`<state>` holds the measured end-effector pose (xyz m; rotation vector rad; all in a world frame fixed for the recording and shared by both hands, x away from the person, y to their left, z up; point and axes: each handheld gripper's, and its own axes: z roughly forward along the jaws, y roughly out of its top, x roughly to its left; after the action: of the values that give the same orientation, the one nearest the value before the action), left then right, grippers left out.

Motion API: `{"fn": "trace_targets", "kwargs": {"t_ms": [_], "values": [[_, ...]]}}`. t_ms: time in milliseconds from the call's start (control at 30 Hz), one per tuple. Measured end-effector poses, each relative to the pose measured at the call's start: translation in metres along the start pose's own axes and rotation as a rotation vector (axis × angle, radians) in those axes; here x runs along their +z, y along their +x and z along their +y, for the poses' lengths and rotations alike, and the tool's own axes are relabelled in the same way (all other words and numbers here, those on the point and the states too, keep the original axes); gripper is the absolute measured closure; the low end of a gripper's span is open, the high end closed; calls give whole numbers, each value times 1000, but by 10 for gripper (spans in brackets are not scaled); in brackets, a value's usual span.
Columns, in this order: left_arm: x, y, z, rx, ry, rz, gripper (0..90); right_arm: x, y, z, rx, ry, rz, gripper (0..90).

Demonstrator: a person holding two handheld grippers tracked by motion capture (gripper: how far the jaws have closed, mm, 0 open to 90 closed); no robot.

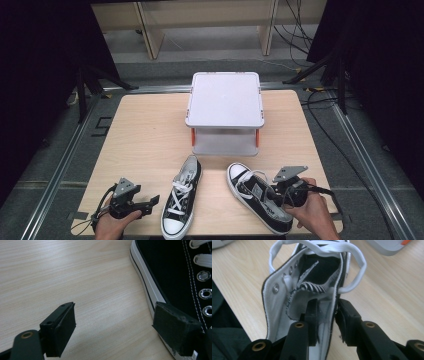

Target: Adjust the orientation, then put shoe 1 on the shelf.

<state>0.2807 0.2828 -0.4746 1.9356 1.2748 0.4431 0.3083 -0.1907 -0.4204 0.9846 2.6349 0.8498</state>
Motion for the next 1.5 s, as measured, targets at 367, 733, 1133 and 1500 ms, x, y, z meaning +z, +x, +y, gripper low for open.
{"fn": "trace_targets", "kwargs": {"t_ms": [367, 733, 1133, 1500], "values": [[1, 0, 0, -11, -4, -3, 175, 8, -1, 4, -15, 49, 6, 834], [3, 2, 1, -18, 0, -1, 175, 4, 8, 3, 49, 71, 13, 763], [3, 1, 0, -15, 3, -2, 177, 11, -1, 10, -26, 114, -1, 877], [2, 1, 0, -24, -5, -9, 177, 3, -18, 39, 52, 195, 143, 880]]}}
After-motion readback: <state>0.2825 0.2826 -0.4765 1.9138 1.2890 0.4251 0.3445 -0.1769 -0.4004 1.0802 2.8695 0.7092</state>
